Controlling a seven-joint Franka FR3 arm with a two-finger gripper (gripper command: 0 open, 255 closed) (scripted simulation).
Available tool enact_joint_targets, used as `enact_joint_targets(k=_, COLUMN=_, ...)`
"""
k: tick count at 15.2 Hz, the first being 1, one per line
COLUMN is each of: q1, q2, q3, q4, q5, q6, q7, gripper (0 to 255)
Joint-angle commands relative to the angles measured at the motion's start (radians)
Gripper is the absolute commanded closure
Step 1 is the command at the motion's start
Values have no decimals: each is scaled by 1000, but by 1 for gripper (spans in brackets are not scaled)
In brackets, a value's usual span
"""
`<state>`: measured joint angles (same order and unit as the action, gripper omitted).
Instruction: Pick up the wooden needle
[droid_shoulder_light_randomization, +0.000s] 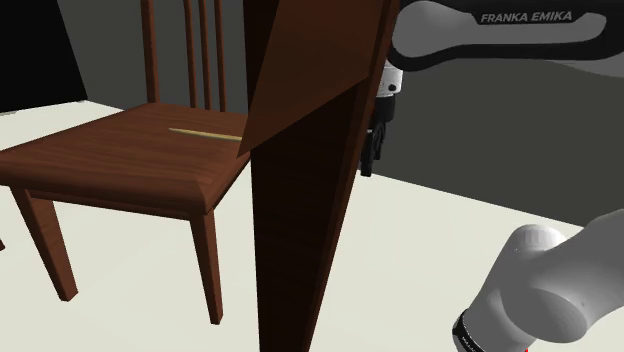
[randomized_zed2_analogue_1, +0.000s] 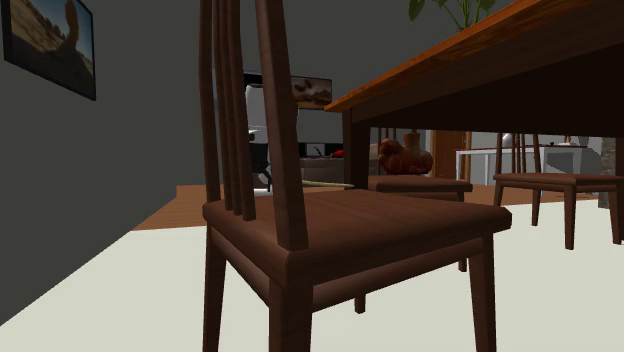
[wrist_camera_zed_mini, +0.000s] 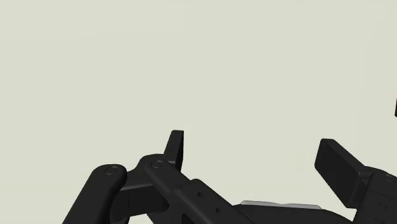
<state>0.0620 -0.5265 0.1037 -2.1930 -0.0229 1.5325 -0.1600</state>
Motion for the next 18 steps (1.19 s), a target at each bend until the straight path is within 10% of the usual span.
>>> enact_joint_targets(k=1, q1=13, q2=69, q3=13, q4=67, q5=14, q6=13, q7=-5, gripper=0)
enact_joint_targets(k=18, q1=115, q2=618, q3=120, q4=773, q5=52, q6=-46, q7=-54, gripper=0)
